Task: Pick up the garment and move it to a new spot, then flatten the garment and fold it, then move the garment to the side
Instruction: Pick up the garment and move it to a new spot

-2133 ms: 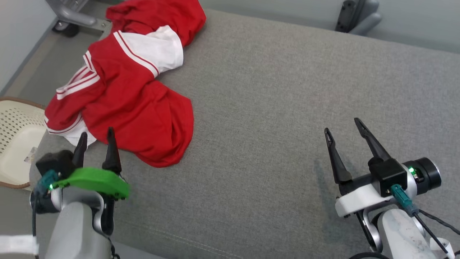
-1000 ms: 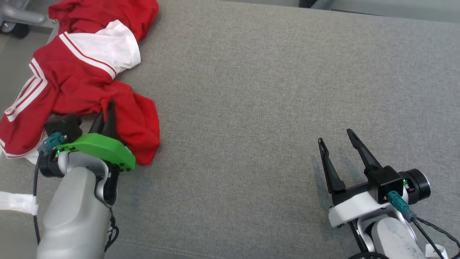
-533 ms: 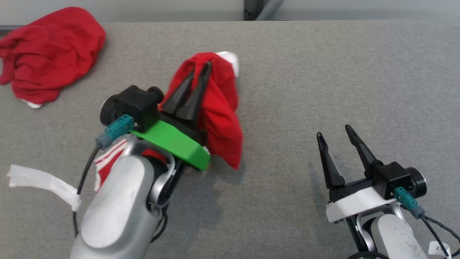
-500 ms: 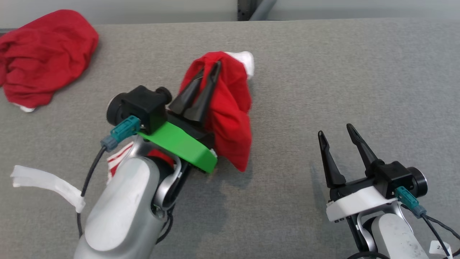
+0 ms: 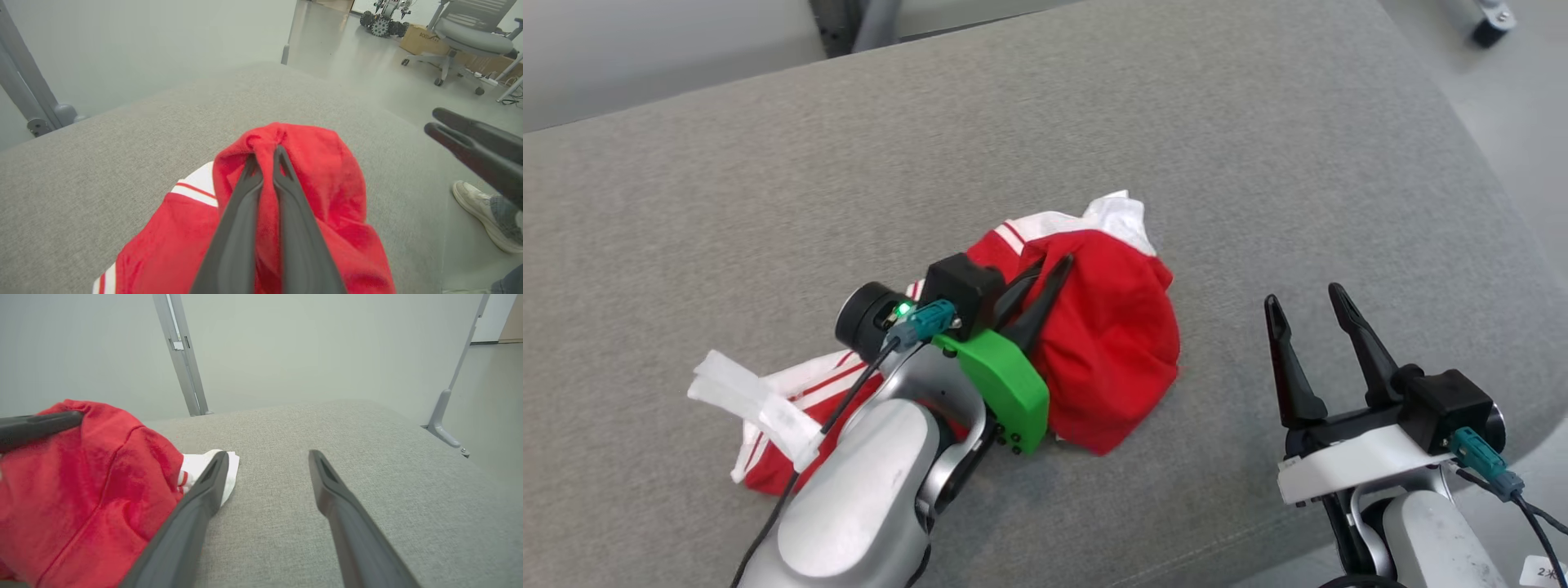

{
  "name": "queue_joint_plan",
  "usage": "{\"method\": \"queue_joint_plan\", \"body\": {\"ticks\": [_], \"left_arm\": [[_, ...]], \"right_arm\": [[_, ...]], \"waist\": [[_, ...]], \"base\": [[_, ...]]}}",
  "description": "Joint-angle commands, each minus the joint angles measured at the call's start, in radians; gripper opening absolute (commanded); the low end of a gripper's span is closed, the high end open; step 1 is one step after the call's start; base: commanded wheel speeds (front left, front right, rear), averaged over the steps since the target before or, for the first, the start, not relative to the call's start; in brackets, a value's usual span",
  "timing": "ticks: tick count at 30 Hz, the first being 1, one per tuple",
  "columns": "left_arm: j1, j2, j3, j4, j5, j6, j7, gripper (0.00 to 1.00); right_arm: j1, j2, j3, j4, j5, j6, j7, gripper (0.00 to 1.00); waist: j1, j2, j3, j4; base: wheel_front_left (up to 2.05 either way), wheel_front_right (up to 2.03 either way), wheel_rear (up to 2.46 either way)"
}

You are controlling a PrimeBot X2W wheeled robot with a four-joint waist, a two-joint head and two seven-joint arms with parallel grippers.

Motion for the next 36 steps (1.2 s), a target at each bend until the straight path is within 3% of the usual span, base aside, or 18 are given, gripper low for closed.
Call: {"method": "queue_joint_plan", "body": {"ticks": [1,8,9,10,17,26,33,36], "left_arm": [[0.006,0.020,-0.001,0.045,0.017,0.001,-0.021,0.00],[-0.002,0.027,0.002,0.241,0.032,-0.011,-0.141,0.01],[-0.003,0.020,0.001,0.254,0.028,-0.013,-0.153,0.45],[-0.003,0.015,-0.005,0.264,0.029,-0.014,-0.169,1.00],[0.096,0.063,0.021,0.145,-0.010,0.011,-0.184,1.00],[0.385,0.199,0.171,-0.115,-0.087,0.125,-0.274,1.00],[0.544,0.252,0.254,-0.109,-0.080,0.171,-0.370,1.00],[0.608,0.241,0.312,-0.083,-0.084,0.190,-0.390,1.00]], "right_arm": [[0.014,0.001,-0.003,-0.005,0.005,0.000,-0.003,1.00],[0.025,0.001,-0.022,-0.007,-0.011,0.000,-0.003,1.00],[0.025,0.000,-0.025,-0.007,-0.016,0.000,-0.003,1.00],[0.024,0.000,-0.030,-0.007,-0.029,0.000,-0.003,1.00],[0.037,-0.001,-0.065,-0.023,-0.083,0.000,-0.003,1.00],[0.111,0.000,-0.153,-0.034,-0.133,0.000,-0.003,1.00],[0.151,-0.001,-0.150,-0.039,-0.175,0.000,-0.003,1.00],[0.165,-0.001,-0.152,-0.046,-0.193,0.000,-0.003,1.00]], "waist": [[0.0001,-0.0001,0.044,-0.122],[0.0001,-0.0001,0.039,-0.088],[0.0001,-0.0001,0.035,-0.074],[0.0001,-0.0001,0.023,-0.045],[0.0001,-0.0001,-0.055,0.045],[0.0001,-0.0001,-0.168,0.157],[0.0001,-0.0001,-0.203,0.185],[0.0001,-0.0001,-0.212,0.186]], "base": [[0.00,0.00,0.00],[0.00,0.00,0.00],[0.00,0.00,0.00],[0.00,0.00,0.00],[0.00,0.00,0.00],[0.00,0.00,0.00],[0.00,0.00,0.00],[0.00,0.00,0.00]]}}
